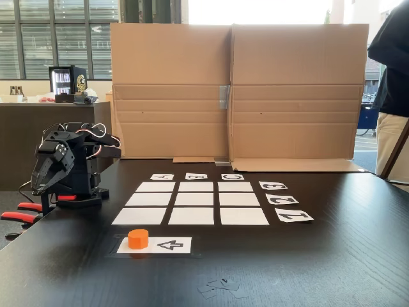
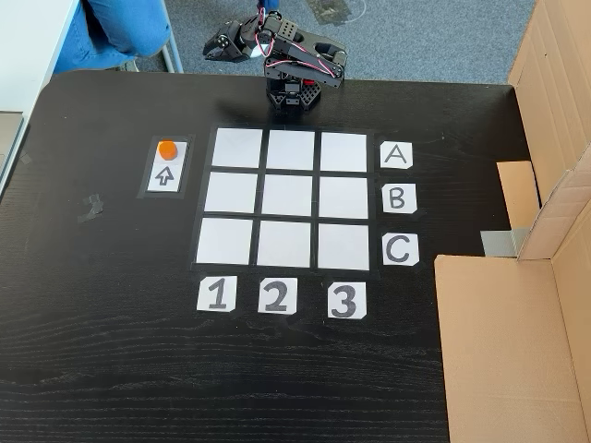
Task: Pick up the round, orange token and place it in the grid on square B1.
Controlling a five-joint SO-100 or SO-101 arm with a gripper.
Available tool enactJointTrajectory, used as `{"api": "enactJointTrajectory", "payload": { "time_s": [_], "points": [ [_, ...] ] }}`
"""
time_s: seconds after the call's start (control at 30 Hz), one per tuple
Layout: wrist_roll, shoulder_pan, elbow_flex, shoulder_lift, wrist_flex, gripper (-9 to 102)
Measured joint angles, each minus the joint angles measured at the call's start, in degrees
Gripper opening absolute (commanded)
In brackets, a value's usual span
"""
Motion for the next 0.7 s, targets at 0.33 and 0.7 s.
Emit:
{"api": "enactJointTrajectory", "payload": {
  "time_s": [0.33,0.7],
  "points": [
    [0.09,0.00,4.57,0.09,-15.73,0],
    [0.09,0.00,4.57,0.00,-16.44,0]
  ]
}}
